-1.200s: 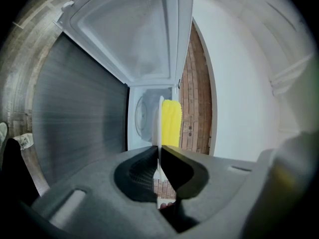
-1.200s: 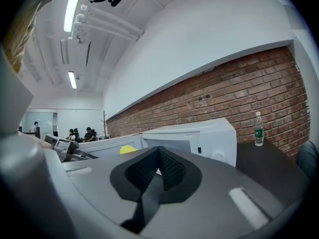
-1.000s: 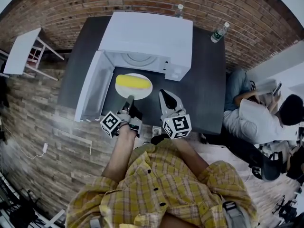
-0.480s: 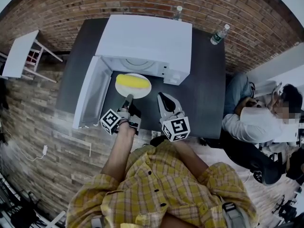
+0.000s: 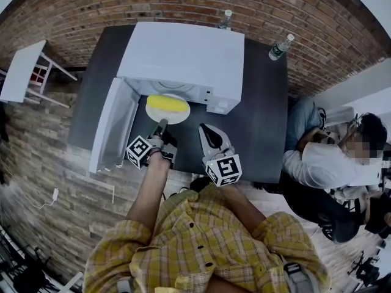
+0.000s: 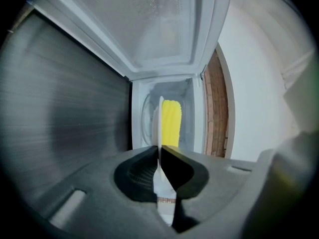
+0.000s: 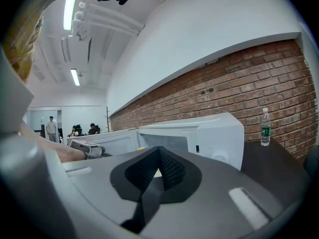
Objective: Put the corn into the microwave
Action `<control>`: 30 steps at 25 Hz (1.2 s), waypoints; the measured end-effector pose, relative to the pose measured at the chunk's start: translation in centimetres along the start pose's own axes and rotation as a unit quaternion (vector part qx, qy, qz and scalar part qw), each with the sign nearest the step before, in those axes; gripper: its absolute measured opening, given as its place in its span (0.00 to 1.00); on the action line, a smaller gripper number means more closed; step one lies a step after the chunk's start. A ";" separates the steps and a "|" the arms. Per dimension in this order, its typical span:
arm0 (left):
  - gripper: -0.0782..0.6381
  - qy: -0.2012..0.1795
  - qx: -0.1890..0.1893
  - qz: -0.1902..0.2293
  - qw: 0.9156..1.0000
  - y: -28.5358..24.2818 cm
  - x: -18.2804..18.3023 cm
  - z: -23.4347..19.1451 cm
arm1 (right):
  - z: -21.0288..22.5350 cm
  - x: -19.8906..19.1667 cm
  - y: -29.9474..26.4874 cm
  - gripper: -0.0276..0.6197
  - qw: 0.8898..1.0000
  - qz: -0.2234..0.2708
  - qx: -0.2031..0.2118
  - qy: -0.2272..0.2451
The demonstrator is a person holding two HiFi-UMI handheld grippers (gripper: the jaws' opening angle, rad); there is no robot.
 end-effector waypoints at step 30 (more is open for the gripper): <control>0.14 -0.002 0.044 0.008 0.999 -7.4 1.1 -2.9 | 2.0 -0.7 -1.7 0.04 1.000 -0.019 0.012 -0.005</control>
Point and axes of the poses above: the fingertips, and each gripper's own axes: y backward along the fingers, z to its right, x out of its top, the point moved 7 cm from there along y, backward along the fingers, and after that the axes turned 7 degrees about z, right-handed, at the moved point
